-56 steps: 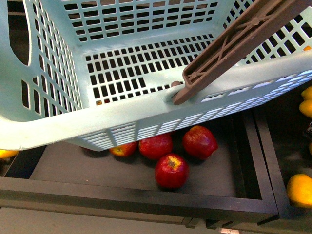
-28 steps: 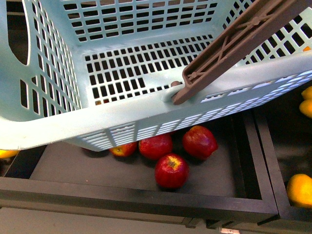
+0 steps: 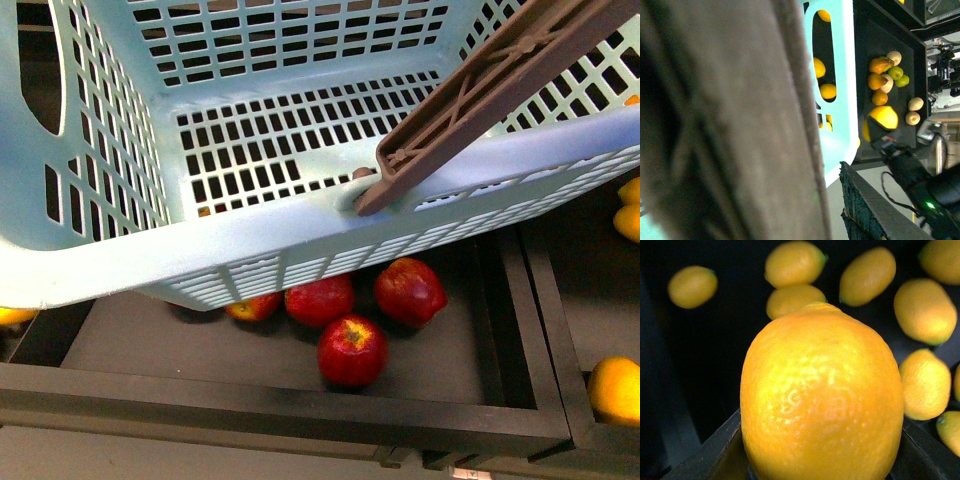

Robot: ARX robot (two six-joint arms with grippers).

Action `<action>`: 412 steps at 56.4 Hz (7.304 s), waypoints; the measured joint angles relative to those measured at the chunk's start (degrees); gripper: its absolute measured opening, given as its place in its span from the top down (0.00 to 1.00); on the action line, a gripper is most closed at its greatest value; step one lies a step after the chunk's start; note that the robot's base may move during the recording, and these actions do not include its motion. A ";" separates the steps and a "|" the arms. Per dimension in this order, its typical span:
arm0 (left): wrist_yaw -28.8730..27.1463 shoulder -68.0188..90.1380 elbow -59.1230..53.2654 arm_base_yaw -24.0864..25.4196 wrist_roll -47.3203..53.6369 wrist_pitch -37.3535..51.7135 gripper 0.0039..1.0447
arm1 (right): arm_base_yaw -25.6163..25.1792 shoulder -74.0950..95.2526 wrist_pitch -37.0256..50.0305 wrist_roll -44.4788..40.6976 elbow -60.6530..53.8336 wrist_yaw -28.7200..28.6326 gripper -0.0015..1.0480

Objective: Pick lemon and mango into basket

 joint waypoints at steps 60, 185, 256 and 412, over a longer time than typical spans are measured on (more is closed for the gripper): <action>-0.02 0.00 0.00 0.00 0.02 0.00 0.77 | 30.27 -32.87 -4.46 6.97 -7.74 4.26 0.40; 0.02 0.15 0.02 0.00 0.00 0.17 0.93 | 27.89 -62.14 5.25 -7.87 -34.71 12.46 0.70; 0.44 0.33 0.04 0.02 0.04 0.17 0.93 | 28.06 -62.40 5.07 -7.87 -34.88 12.46 0.08; -0.15 0.52 0.13 0.02 0.26 0.17 0.94 | 15.76 34.34 22.10 -10.95 -3.74 -0.39 0.08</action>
